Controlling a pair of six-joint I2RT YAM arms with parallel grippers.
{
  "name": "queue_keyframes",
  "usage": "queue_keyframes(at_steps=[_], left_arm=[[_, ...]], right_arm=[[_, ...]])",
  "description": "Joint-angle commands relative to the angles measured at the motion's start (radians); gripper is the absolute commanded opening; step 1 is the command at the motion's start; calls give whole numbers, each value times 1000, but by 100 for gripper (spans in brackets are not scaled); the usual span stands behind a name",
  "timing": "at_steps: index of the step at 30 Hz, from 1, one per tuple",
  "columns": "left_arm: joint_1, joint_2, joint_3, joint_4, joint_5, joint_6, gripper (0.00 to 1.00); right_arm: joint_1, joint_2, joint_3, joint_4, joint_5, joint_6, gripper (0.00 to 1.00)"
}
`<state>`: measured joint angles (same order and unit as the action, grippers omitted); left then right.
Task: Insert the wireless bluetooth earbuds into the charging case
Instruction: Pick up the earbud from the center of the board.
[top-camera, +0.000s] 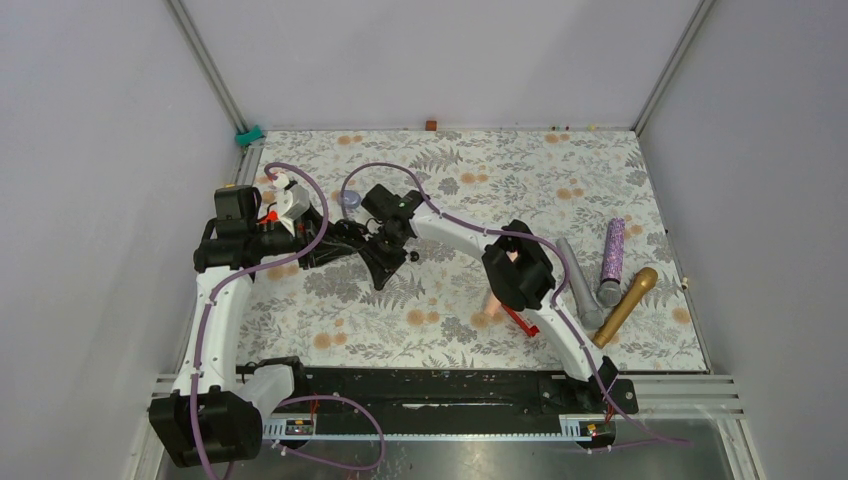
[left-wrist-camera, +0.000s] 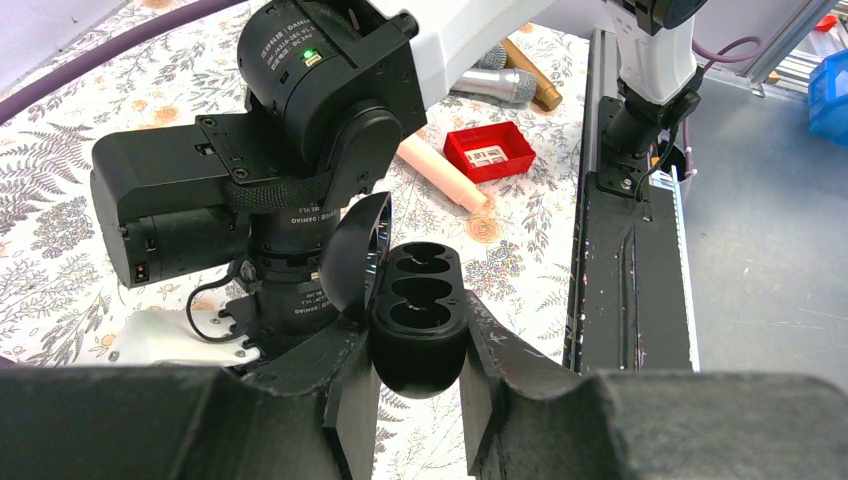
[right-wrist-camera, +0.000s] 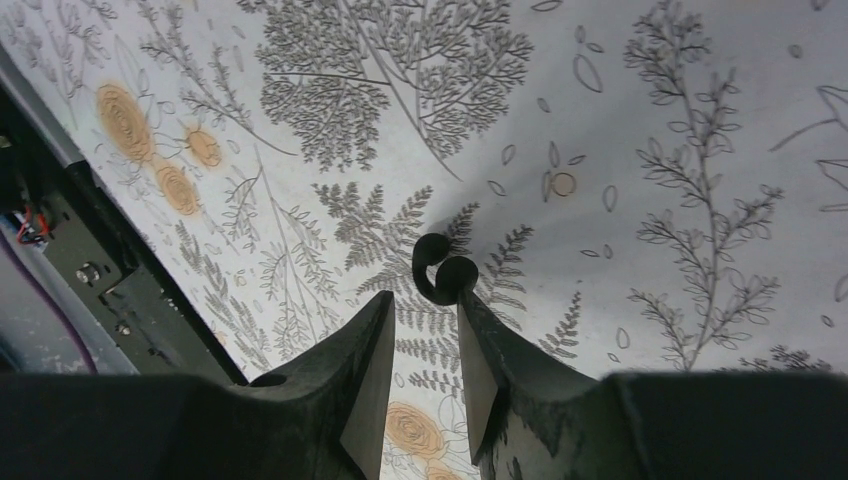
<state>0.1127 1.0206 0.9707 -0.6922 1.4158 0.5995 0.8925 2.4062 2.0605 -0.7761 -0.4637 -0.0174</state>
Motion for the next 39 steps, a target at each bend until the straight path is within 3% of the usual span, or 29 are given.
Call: queue_keyframes(at_steps=[1,12,18,28,39], left_arm=[[8,-16,-4,30,59,27,0],[10,-17,-6,31,63,27,0],[10,-11,-4,31,66,27,0],[10,-11,-4,31,65,25,0],[10,-7,-4,31,66,27,0]], right_arm=[[21,-23,43,-2,-46,-27,38],[24,-134,-66,46,137,-300,45],[36,-166,-116,61,71,-352,47],[82,-173,-181,10,-15,-659,58],[83,-153,-153,-11,-46,-673,58]])
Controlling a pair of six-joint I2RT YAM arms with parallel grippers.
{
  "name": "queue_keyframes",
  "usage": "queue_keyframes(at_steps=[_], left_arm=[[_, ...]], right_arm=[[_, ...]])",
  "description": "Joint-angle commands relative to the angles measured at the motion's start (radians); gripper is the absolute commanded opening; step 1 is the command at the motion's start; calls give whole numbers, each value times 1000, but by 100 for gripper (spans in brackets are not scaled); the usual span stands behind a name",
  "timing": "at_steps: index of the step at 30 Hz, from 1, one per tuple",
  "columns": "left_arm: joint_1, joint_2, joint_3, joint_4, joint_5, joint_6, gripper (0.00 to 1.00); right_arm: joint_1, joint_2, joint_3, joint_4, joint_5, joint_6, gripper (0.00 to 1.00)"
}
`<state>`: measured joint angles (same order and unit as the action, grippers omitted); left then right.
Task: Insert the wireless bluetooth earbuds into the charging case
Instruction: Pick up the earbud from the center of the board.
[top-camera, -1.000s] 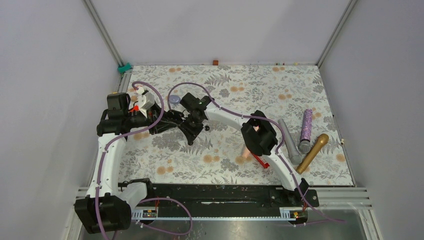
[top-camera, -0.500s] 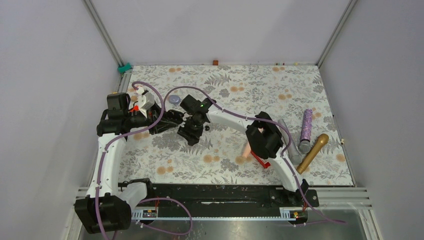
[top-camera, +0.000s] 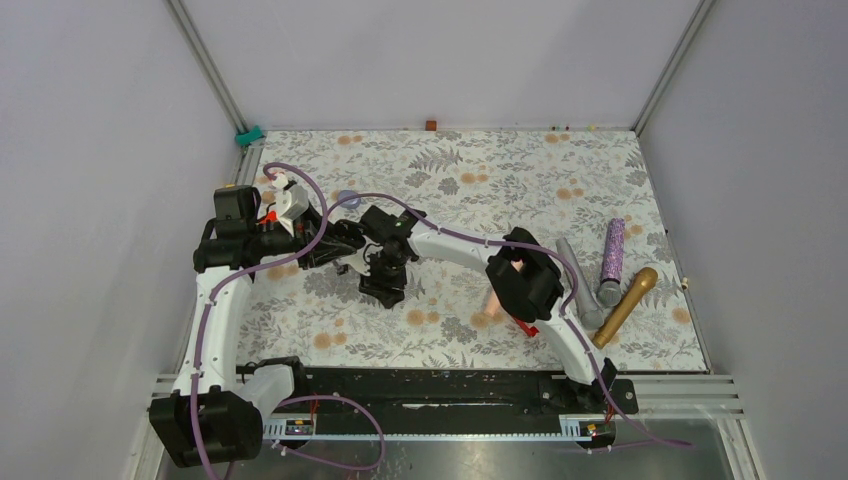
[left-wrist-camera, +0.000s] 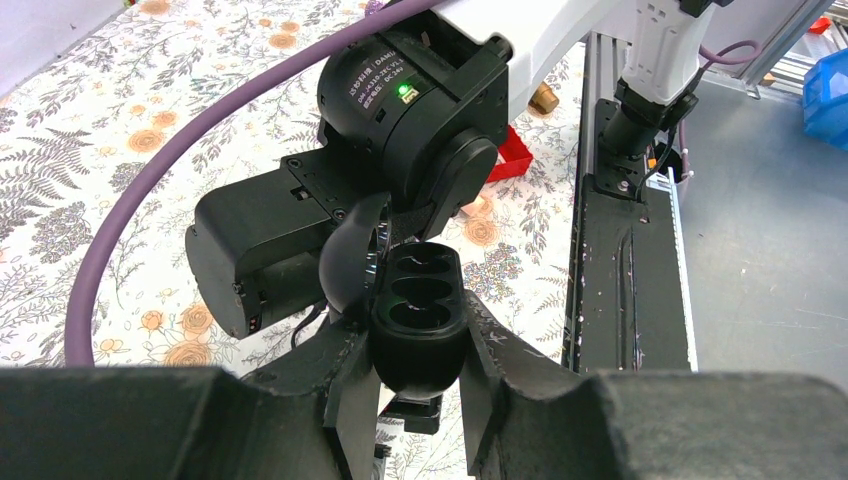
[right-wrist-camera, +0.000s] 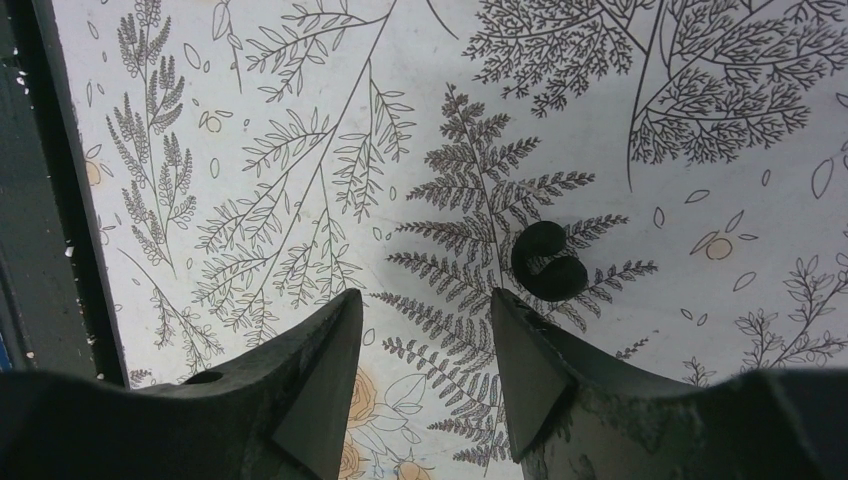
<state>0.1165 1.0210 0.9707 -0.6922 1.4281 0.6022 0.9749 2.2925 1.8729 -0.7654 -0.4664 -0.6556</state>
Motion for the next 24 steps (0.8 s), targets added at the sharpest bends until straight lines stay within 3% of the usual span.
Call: queue_keyframes(at_steps=[1,13,18,24], left_arm=[[6,-7,-4,31,54,25,0],[6,-11,-4,30,51,23,0],[7,-14,-4,31,54,23,0],[8,-10,-7,31,56,28,0]], right_arm=[[1,-41,36,-24,-48,-43,58],[1,-12,108,-58,-90,-135,57],[3,47,189,-99,-28,-107,57],[15,27,118,-37,88,-169,56]])
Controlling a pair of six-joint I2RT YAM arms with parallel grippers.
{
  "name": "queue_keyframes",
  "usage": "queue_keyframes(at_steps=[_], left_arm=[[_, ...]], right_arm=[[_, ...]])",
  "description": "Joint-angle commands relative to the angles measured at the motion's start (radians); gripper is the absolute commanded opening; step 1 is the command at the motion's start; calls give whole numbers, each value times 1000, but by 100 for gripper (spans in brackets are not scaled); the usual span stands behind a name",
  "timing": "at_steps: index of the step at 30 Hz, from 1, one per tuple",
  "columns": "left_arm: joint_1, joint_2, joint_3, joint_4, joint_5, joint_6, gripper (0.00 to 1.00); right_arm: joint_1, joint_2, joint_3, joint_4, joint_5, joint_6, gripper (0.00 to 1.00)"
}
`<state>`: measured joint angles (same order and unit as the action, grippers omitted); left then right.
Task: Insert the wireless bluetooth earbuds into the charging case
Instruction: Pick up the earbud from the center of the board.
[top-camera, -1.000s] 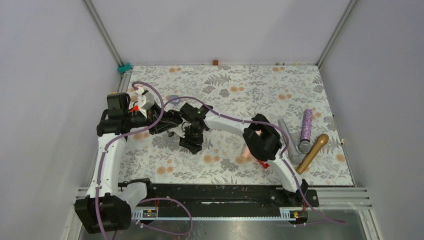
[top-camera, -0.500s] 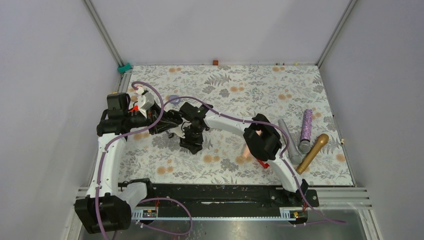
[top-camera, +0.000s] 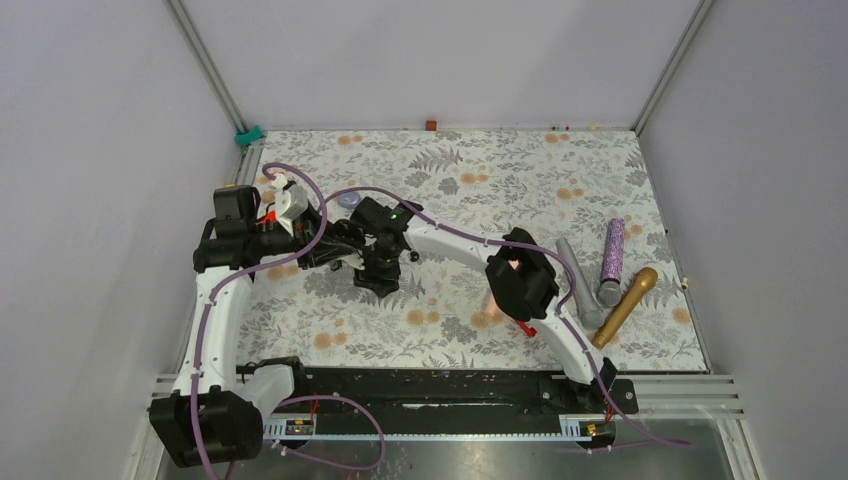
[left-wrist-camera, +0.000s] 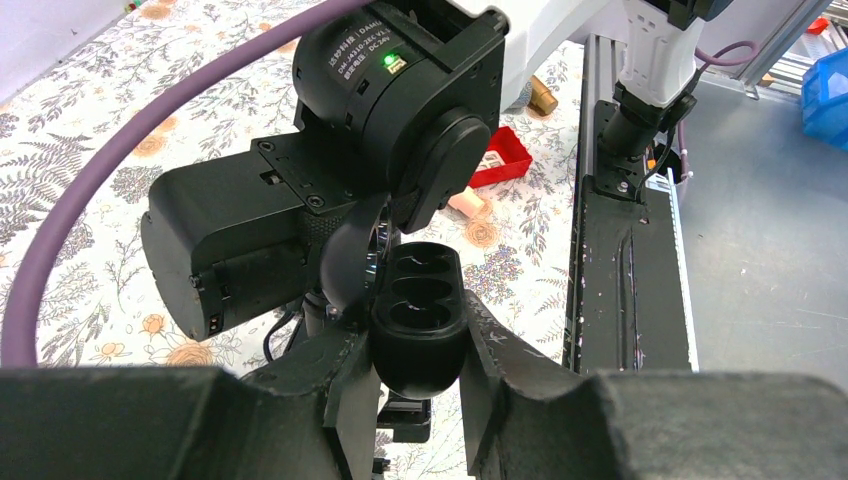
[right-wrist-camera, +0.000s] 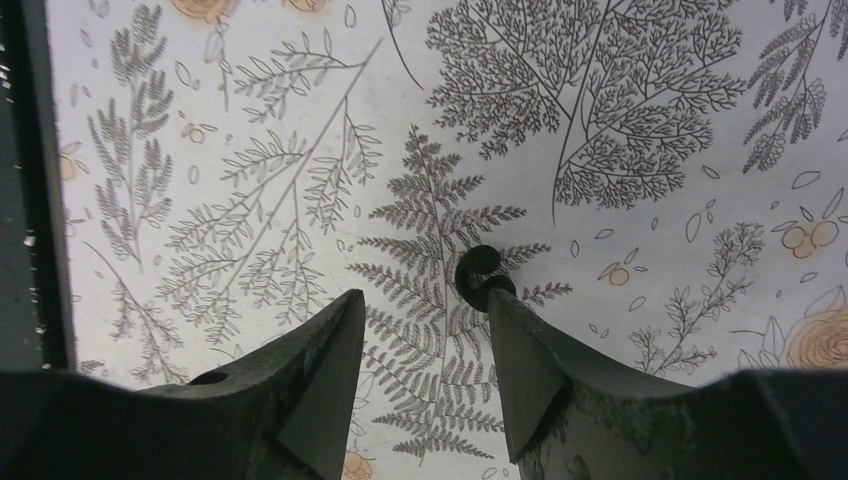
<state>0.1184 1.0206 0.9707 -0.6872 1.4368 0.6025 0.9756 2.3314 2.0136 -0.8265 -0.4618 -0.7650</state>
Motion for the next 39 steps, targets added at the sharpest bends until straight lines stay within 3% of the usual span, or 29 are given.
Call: queue_keyframes(at_steps=[1,9,19,21,26,39], left_arm=[[6,-8,-6,25,47,28,0],[6,-7,-6,27,46,27,0],[6,-2,-6,26,46,27,0],[6,-2,-6,26,46,28,0],[6,-7,-6,26,46,26,0],[7,-10,-9,26,51,28,0]], right_arm=[[16,-16,-36,37,102,-69,56],[48,6,-68,83,245,-158,56],[66,11,-79,89,264,-217,57],[69,17,-74,89,277,-220,55],[71,22,-72,89,293,-198,33],[64,-192,-366,154,357,-97,30]])
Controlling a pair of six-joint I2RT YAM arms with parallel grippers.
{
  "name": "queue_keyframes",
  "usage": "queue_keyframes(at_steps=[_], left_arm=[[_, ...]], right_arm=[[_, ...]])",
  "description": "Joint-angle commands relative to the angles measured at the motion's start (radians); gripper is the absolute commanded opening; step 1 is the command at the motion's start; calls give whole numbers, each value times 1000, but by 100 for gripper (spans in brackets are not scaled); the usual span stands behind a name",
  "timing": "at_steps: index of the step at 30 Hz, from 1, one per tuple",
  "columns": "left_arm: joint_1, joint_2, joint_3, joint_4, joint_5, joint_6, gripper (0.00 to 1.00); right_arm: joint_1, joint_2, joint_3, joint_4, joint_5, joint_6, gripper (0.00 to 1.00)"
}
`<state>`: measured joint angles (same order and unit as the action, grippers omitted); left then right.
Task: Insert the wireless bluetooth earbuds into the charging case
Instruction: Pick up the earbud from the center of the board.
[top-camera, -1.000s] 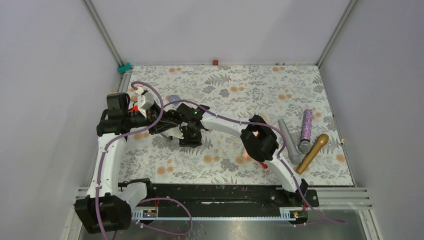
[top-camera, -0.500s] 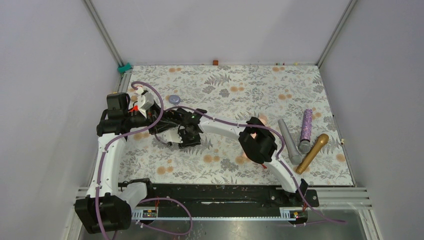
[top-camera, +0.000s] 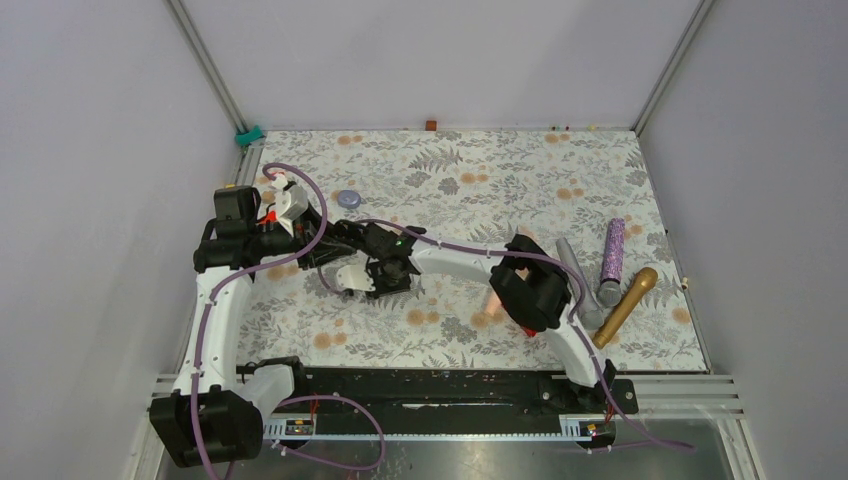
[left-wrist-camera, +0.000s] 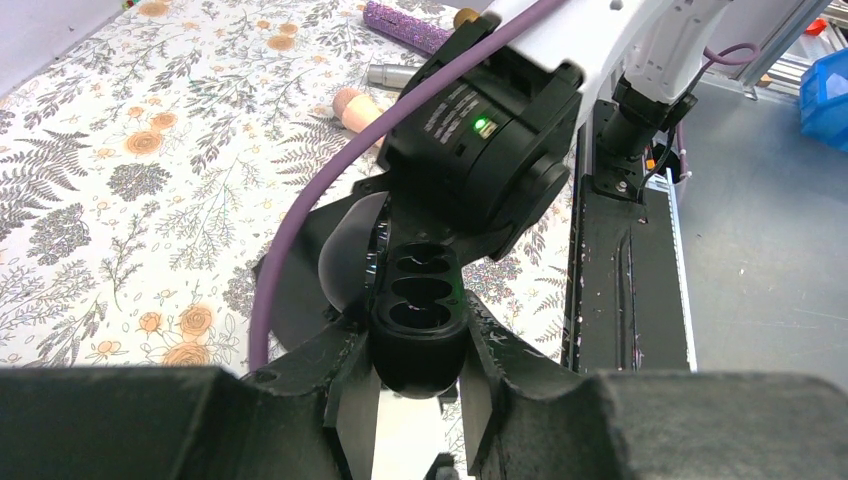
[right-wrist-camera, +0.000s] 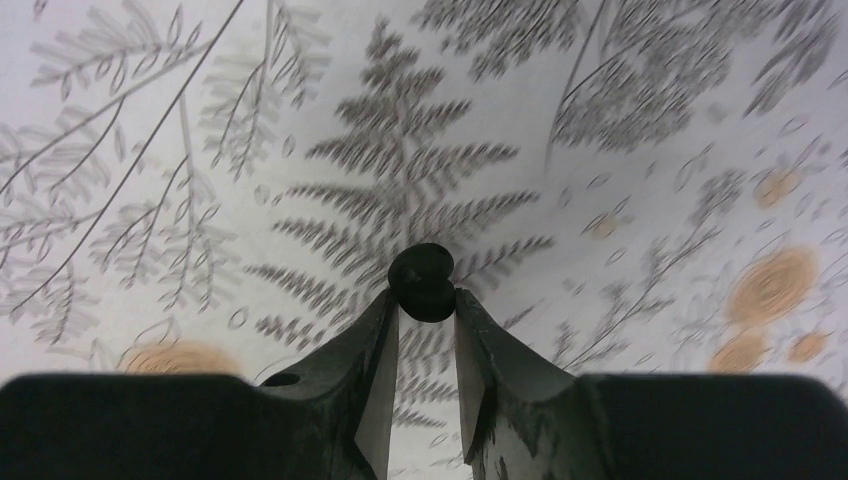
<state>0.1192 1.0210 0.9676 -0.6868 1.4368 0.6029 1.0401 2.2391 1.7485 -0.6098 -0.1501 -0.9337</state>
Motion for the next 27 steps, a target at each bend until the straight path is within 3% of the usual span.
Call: queue_keyframes(at_steps=[1,12,19,27], left_arm=[[6,-10,-6,26,52,28,0],[7,-14,-7,26,64,27,0],[7,-13,-6,26,69,27,0],[7,-5,-6,26,69,25,0]], right_arm=[[-3,-125,-128,-63,43,94,30],[-113,-312,-303,-126,69,298,31],[-231,-265,-318,-123,92,308,31],[-239,-230,-297,-115,49,301,32]])
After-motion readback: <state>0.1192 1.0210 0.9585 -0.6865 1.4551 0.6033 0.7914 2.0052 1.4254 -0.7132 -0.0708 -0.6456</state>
